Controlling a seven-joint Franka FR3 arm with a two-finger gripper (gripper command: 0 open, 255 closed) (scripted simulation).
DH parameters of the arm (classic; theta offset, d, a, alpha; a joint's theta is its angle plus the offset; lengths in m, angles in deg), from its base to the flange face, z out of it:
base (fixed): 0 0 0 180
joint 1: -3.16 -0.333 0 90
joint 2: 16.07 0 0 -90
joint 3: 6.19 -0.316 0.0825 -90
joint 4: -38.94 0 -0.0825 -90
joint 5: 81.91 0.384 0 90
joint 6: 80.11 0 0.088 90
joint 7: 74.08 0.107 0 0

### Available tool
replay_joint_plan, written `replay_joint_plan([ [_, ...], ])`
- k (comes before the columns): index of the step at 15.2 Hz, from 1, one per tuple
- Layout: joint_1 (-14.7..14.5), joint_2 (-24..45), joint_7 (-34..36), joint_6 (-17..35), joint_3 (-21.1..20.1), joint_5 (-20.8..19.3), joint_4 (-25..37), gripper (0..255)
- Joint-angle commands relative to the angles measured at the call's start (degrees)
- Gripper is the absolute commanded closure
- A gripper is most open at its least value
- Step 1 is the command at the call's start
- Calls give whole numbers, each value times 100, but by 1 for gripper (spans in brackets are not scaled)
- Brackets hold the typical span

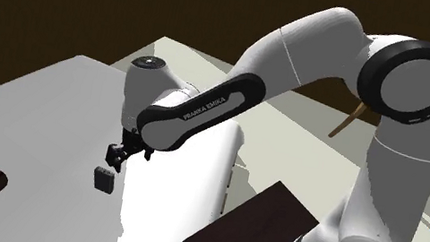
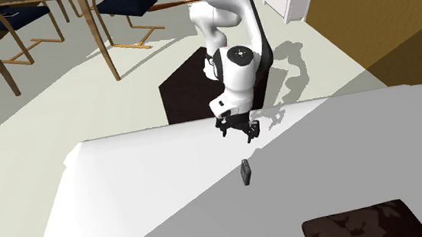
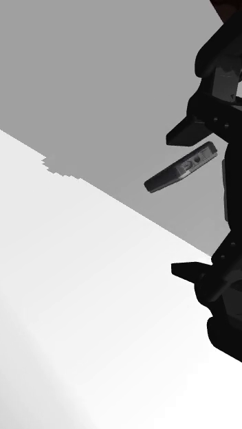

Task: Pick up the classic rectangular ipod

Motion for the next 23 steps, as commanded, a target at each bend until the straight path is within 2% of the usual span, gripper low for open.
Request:
replay_joint_plan([
  [1,-172,481,186,36,64,-190,418,0],
  [5,-469,1194,407,43,179,-403,1098,0],
  [14,-577,1643,510,426,325,-571,1157,0],
  [15,-578,1650,509,425,326,-572,1166,255],
  [23,-577,1647,509,426,326,-571,1161,255],
])
